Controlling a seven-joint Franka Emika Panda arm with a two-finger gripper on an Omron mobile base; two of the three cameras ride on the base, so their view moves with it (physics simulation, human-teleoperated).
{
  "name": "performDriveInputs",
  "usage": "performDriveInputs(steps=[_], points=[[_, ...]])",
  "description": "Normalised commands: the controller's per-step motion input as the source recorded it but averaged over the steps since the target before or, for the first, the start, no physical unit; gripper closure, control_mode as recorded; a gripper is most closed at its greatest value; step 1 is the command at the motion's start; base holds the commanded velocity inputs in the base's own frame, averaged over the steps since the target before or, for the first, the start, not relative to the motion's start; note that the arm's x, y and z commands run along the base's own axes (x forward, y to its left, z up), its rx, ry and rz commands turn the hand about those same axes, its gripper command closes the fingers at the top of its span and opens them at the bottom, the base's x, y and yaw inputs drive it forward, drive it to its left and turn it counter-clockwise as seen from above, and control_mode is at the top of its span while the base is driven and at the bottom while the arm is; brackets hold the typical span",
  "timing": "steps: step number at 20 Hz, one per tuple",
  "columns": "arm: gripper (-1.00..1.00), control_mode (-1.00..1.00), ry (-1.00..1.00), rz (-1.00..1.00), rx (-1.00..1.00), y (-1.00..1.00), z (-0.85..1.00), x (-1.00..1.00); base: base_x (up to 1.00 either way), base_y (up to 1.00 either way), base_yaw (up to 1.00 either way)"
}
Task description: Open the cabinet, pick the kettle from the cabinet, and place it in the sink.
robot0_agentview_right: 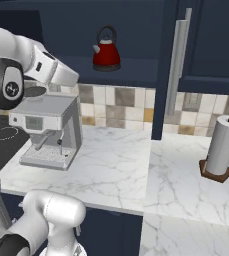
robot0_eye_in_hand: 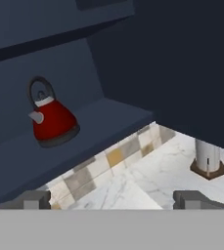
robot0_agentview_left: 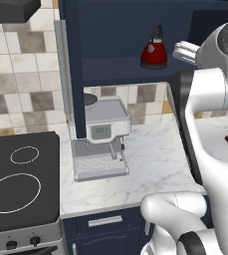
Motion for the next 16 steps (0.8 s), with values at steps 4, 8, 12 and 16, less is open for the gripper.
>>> performDriveInputs(steps=[4, 8, 12, 16], points=[[-1.0, -1.0, 0.01, 0.13, 0.0, 0.18, 0.06, 0.31, 0.0, 0.0, 0.0], [-1.0, -1.0, 0.0, 0.13, -0.05, 0.15, 0.03, 0.29, 0.0, 0.0, 0.0], [-1.0, -1.0, 0.0, 0.08, -0.08, 0.12, 0.01, 0.36, 0.0, 0.0, 0.0], [-1.0, -1.0, 0.0, 0.05, -0.07, 0.06, 0.05, 0.36, 0.0, 0.0, 0.0]])
